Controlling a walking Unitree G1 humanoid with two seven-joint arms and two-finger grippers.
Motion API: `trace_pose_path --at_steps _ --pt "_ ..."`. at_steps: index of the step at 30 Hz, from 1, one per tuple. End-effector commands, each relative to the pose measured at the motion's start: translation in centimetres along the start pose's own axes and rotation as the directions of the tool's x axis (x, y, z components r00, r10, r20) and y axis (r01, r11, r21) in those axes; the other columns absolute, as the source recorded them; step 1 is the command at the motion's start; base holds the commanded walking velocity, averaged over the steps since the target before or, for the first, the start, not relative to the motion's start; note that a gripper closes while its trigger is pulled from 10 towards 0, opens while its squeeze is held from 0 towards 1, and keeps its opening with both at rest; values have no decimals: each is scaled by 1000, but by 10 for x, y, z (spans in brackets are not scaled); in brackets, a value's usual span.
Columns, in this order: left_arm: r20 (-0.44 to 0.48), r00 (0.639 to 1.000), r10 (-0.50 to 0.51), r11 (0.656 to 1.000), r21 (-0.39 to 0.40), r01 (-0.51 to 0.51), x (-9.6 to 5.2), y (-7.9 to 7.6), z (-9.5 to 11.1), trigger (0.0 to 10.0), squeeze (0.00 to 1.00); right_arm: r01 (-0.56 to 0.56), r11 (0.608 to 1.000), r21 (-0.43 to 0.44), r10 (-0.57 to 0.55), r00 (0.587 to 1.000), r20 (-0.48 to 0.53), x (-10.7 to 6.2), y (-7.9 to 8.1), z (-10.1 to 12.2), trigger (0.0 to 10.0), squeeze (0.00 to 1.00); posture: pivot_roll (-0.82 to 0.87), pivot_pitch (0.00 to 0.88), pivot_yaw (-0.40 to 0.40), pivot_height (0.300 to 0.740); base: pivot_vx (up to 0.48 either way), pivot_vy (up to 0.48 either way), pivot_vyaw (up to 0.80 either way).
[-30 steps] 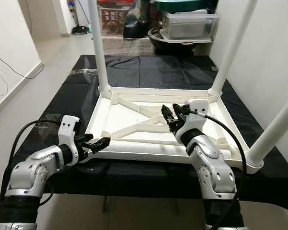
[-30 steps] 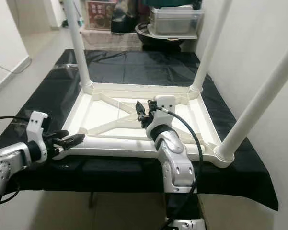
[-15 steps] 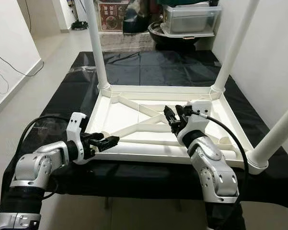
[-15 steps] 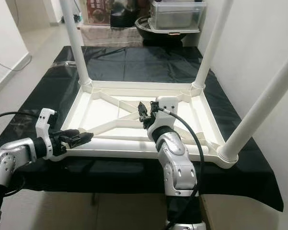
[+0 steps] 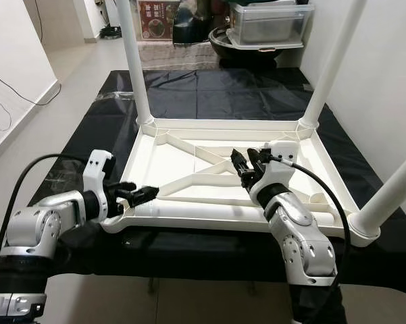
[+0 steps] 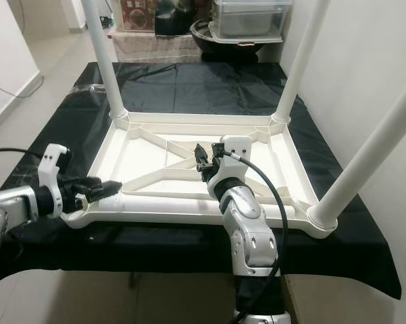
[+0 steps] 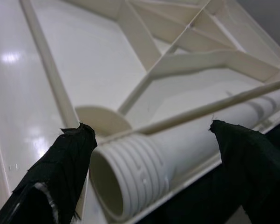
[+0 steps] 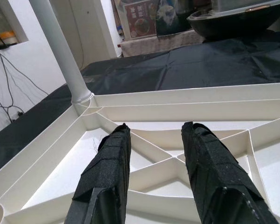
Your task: Building children table
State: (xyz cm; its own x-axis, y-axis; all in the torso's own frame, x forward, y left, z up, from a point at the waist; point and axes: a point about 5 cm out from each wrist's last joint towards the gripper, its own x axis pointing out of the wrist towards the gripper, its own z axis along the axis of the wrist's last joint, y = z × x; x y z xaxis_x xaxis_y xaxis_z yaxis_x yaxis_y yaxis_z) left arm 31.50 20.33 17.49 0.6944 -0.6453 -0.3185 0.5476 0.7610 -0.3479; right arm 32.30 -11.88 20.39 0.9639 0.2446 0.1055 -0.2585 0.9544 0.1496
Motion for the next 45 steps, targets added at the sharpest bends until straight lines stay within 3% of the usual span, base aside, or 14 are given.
trace_pose_path --at_steps 1,17,26,28,31,43,44,45 --pt "-38 999 -17 1000 -21 16 2 -2 -8 10000 0 -17 1000 1 17 1000 -12 0 5 -1 10000 0 112 112 9 740 0 0 0" --pt "-55 996 -65 994 -97 60 14 -12 -12 10000 0 -5 1000 -4 5 1000 -9 -1 3 0 10000 0 111 119 11 740 0 0 0" --pt "-40 991 -131 974 -190 122 20 -17 -13 10000 0 -2 1000 -6 2 1000 -4 -1 4 1 10000 0 108 120 15 740 0 0 0" --pt "25 975 -222 938 -268 220 19 -22 -9 10000 0 0 1000 -9 0 1000 -5 -1 4 1 10000 0 106 121 18 740 0 0 0" --pt "125 937 -327 880 -321 350 13 -26 0 10000 0 4 1000 -9 -4 1000 -6 -1 3 1 10000 0 103 122 18 740 0 0 0" --pt "137 900 -415 827 -355 436 -7 -23 -4 10000 0 9 1000 -11 -9 1000 -2 0 2 1 10000 0 106 127 14 740 0 0 0" --pt "115 897 -427 818 -374 437 -11 -21 -10 7922 0 10 1000 -12 -10 1000 0 0 2 2 10000 0 105 127 15 740 0 0 0" --pt "115 897 -427 818 -374 437 -11 -21 -10 7922 0 10 1000 -12 -10 1000 0 0 2 2 10000 0 105 127 15 740 0 0 0"
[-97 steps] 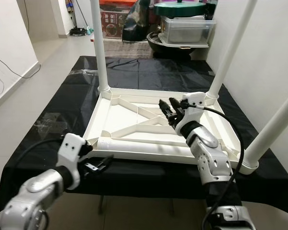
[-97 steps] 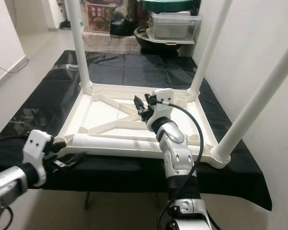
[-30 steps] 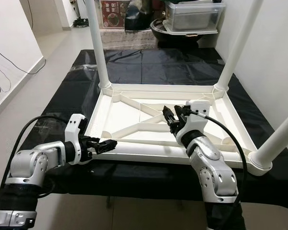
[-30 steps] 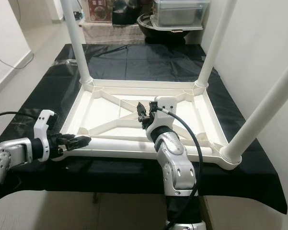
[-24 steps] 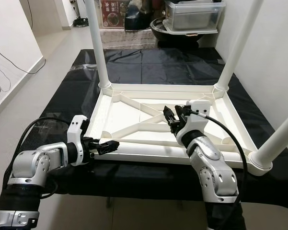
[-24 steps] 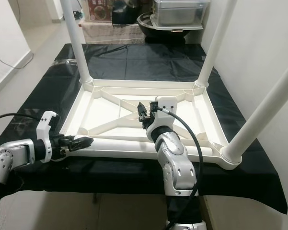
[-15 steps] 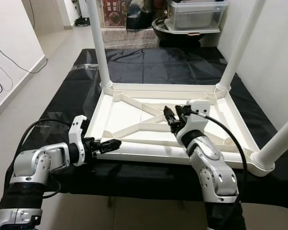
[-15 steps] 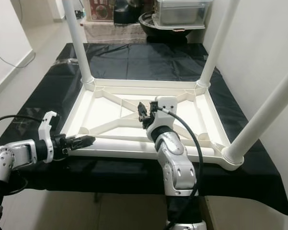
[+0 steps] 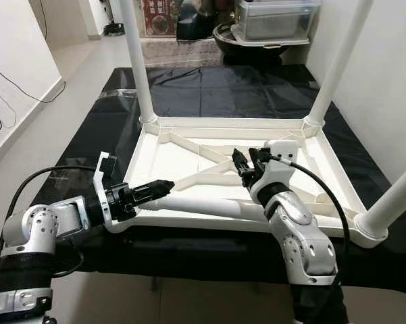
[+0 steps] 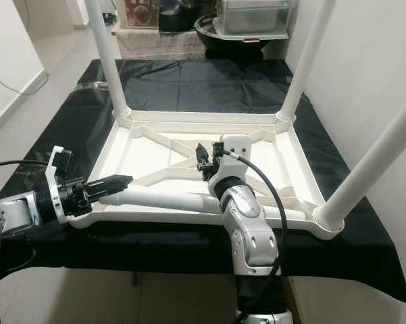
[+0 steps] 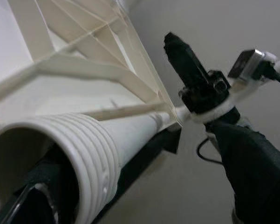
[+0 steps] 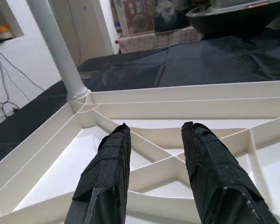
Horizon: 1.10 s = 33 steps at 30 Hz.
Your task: Building children table
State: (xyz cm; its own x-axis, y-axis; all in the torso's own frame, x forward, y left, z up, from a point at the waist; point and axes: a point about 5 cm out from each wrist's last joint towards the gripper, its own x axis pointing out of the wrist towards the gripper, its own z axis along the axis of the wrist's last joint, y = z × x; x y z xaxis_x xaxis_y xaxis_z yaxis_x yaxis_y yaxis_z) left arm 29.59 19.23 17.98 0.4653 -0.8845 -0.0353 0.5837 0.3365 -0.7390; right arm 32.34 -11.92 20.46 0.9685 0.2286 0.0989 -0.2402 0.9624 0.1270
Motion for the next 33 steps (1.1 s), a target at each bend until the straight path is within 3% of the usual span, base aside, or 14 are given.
trace_pose_path --at_steps 1,10,18,31,33 --pt "-44 999 -23 999 -40 21 -8 1 -9 0 0 -6 1000 13 6 1000 5 0 2 1 10000 0 104 129 16 740 0 0 0" --pt "-82 996 -20 998 -57 15 -17 5 -16 0 0 5 1000 10 -5 1000 12 1 0 4 10000 0 100 131 14 740 0 0 0" --pt "-42 999 -29 999 -27 28 -26 -1 -6 0 0 16 1000 19 -16 999 35 5 1 10 10000 0 111 124 10 740 0 0 0" --pt "126 981 -145 982 140 127 -31 -38 23 0 0 6 986 164 -39 979 198 21 -1 58 10000 0 120 76 1 740 0 0 0" --pt "176 972 -157 974 191 123 -34 -45 28 0 0 -22 967 252 -44 967 251 23 -2 74 10000 0 119 68 0 740 0 0 0"
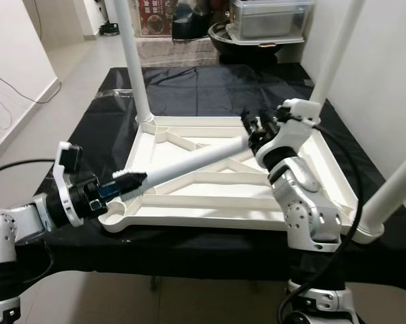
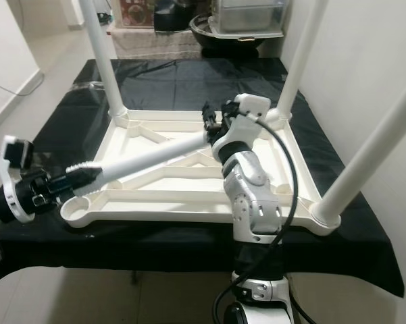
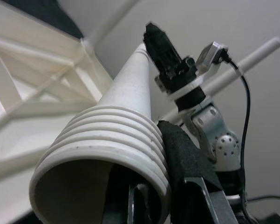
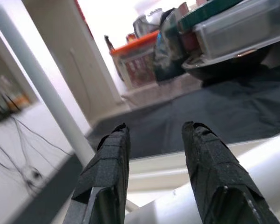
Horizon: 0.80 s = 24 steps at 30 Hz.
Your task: Building children table
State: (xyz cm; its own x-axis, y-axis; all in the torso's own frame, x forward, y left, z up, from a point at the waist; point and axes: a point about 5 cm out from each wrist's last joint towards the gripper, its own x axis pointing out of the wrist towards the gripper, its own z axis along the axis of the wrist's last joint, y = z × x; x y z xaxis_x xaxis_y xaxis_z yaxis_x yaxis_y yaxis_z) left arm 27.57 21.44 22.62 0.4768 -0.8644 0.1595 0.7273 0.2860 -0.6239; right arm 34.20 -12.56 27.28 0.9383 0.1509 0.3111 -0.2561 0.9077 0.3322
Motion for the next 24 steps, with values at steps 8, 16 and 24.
trace_pose_path --at_steps 8,16,24 --pt "160 986 41 994 96 -56 -9 -9 3 0 0 -16 964 264 3 999 50 6 -2 13 10000 1000 113 48 -12 740 0 0 0" --pt "244 965 99 986 105 -128 -13 -8 -4 0 0 -40 930 364 84 991 -104 -1 -4 -13 10000 973 107 44 -18 740 0 0 0" --pt "226 969 101 988 94 -125 10 -14 -20 10000 0 -93 752 652 302 928 -217 -20 16 -47 10000 0 104 49 -29 740 0 0 0"
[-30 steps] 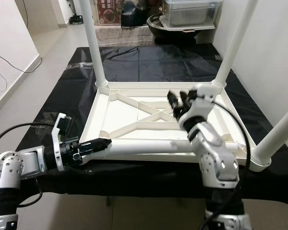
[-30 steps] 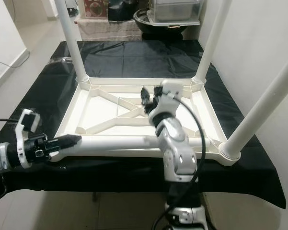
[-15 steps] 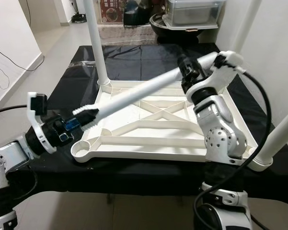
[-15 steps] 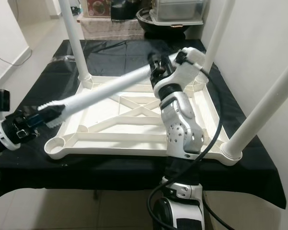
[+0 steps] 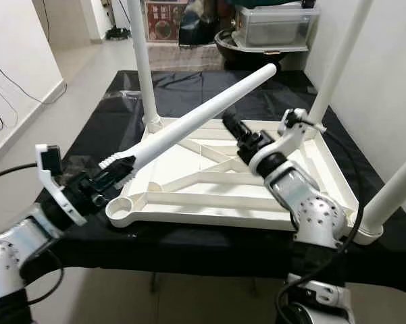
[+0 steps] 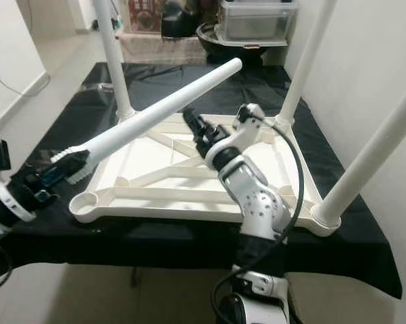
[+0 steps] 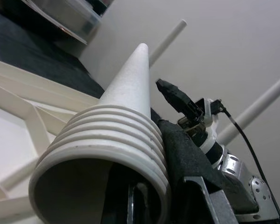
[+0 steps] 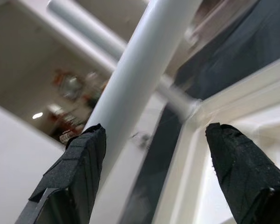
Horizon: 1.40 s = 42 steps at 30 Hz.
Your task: Building children table
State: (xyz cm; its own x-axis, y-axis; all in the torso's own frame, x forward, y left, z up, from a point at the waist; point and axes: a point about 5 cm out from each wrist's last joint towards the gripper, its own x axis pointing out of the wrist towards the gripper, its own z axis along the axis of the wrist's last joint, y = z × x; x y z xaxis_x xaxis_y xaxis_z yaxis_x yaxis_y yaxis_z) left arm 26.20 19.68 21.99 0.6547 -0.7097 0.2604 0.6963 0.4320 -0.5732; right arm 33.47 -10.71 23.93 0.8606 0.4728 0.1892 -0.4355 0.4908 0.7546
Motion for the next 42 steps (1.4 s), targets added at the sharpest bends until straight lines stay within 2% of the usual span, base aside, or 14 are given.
trace_pose_path --at_steps 1,5,7,11,16,20,24,31,32,33,34,42 --pt "-2 1000 -10 1000 9 10 2 -4 -1 10000 0 -24 996 87 26 999 -20 -1 1 -16 10000 0 104 49 -29 740 0 0 0" --pt "-32 998 -52 998 -29 52 5 -13 -19 10000 0 -62 989 137 66 998 -25 0 4 -15 10000 0 103 52 -35 740 0 0 0" --pt "-33 998 -57 998 -37 56 5 -15 -21 10000 0 -73 986 147 78 997 -25 0 5 -14 10000 0 103 52 -35 740 0 0 0" --pt "-43 996 -77 995 -60 74 6 -20 -30 10000 0 -112 979 172 127 989 -81 -1 10 -17 10000 0 98 55 -38 740 0 0 0" --pt "-62 993 -99 992 -86 94 10 -26 -41 10000 0 -105 966 236 139 982 -131 0 11 -29 10000 0 95 59 -40 740 0 0 0" --pt "-52 992 -116 989 -101 111 10 -30 -43 10000 0 -104 958 268 148 978 -149 0 12 -32 10000 0 92 60 -38 740 0 0 0" --pt "-93 987 -133 987 -102 123 10 -34 -50 10000 0 -115 948 296 166 974 -155 1 13 -33 10000 0 94 63 -42 740 0 0 0" --pt "-92 985 -143 984 -118 132 11 -37 -54 10000 0 -117 940 320 173 973 -153 1 12 -31 10000 0 92 63 -41 740 0 0 0" --pt "-93 985 -146 984 -120 134 10 -37 -54 10000 0 -125 937 325 183 971 -154 1 13 -31 8039 0 90 63 -39 740 0 0 0" --pt "-93 985 -146 984 -120 134 10 -37 -54 10000 0 -125 937 325 183 971 -154 1 13 -31 8039 0 90 63 -39 740 0 0 0" --pt "-95 985 -145 984 -121 133 10 -37 -55 10000 0 -135 934 331 195 968 -155 0 15 -31 0 0 89 63 -41 740 0 0 0" --pt "-100 986 -133 985 -120 121 8 -36 -54 10000 0 -148 927 346 215 963 -163 -1 19 -32 0 0 85 66 -39 740 0 0 0"
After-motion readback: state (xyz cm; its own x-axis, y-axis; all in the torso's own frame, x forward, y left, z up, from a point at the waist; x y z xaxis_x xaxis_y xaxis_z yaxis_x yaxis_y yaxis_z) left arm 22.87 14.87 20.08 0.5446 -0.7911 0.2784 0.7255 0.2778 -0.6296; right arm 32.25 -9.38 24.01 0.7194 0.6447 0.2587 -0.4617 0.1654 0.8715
